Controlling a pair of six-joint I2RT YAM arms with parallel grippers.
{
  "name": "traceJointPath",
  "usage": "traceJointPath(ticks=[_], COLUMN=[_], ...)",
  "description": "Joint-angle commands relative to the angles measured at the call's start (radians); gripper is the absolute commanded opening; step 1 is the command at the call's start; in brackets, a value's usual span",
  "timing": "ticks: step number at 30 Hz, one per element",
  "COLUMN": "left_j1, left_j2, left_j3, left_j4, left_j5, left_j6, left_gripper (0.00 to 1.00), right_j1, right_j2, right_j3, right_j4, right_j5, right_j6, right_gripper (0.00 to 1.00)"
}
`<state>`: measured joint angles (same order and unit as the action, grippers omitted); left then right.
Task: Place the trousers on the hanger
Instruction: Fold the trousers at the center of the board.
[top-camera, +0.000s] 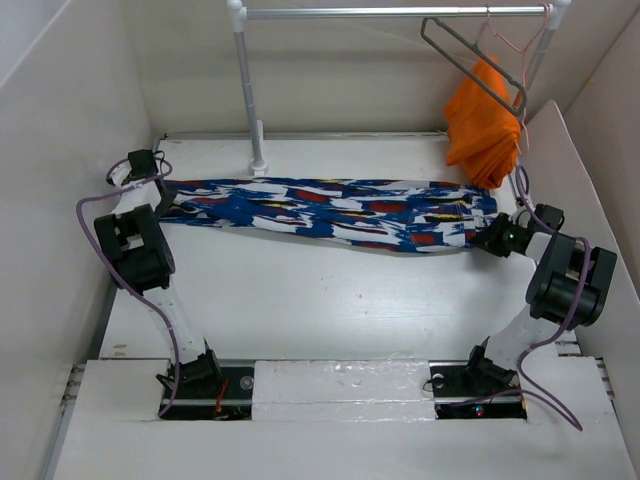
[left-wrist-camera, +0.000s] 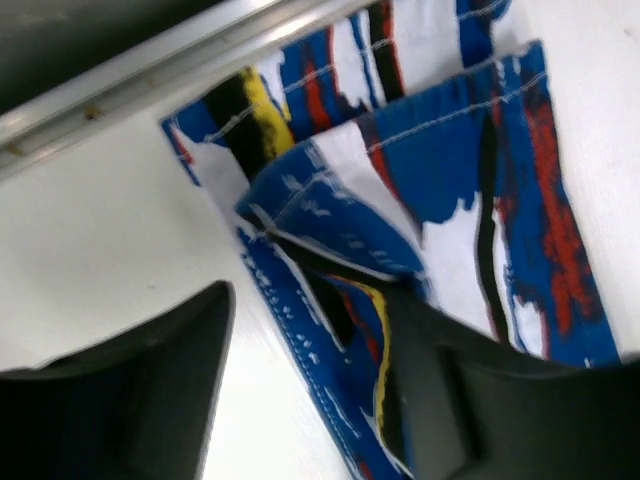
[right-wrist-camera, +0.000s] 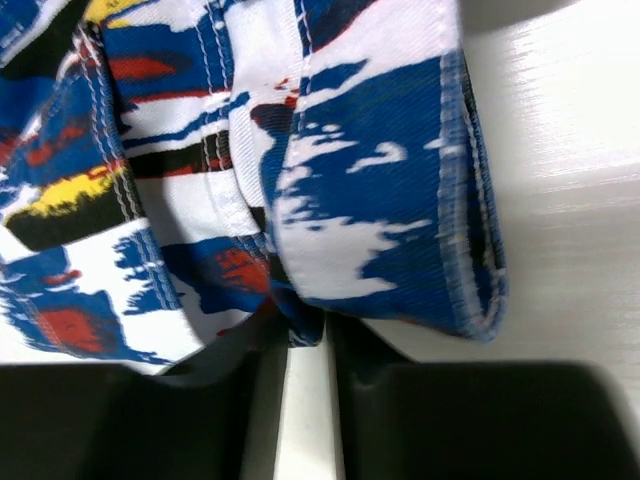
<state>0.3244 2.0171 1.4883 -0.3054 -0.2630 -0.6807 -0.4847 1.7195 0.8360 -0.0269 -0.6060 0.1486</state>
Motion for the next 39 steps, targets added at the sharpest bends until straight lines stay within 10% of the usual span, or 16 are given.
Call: traceJointPath(ticks=[1, 3, 10, 13, 14, 16, 21, 32, 34, 39], left_j1=[0.018, 0.028, 0.028, 0.028, 0.028, 0.038, 0.047, 0.047, 0.059, 0.148], left_j2=[-0.046, -0.052, 0.002, 0.015, 0.022, 0.022, -0.078, -0.089, -0.054, -0.113], left_j3=[0.024, -0.002, 0.033, 0.032, 0.035, 0.036, -0.009, -0.051, -0.04, -0.135], left_j4=[0.011, 0.052, 0.089, 0.097, 0.086, 0.075, 0.089, 0.056, -0.003, 0.035], left_j5=[0.088, 0.122, 0.17, 0.148, 0.14, 0.13, 0.036, -0.127, -0.128, -0.036], left_j6=[-0.023, -0.051, -0.101, -0.102, -0.102, -0.102, -0.069, 0.03, -0.005, -0.055], left_gripper=[0.61, 0.71, 0.63, 0.42, 0.15, 0.0, 0.0, 0.0, 0.09, 0.77], right_j1=[-0.005, -0.005, -0.005, -0.014, -0.025, -0.034, -0.034, -0.072, -0.072, -0.092], right_j2=[-0.011, -0.014, 0.014, 0.008, 0.011, 0.018, -0.015, -0.146, -0.149, -0.179], right_j3=[-0.018, -0.018, -0.002, 0.0, -0.002, -0.002, -0.02, -0.06, -0.066, -0.104], right_j4=[-0.017, -0.022, -0.063, -0.076, -0.071, -0.071, -0.074, -0.186, -0.2, -0.209], right_j5=[0.037, 0.04, 0.017, 0.029, 0.026, 0.009, 0.015, 0.057, 0.049, 0.051], right_j6=[-0.063, -0.073, -0.118, -0.129, -0.129, -0.129, -0.126, -0.175, -0.188, -0.205], right_gripper=[0.28, 0.33, 0.37, 0.37, 0.36, 0.27, 0.0, 0.0, 0.0, 0.17])
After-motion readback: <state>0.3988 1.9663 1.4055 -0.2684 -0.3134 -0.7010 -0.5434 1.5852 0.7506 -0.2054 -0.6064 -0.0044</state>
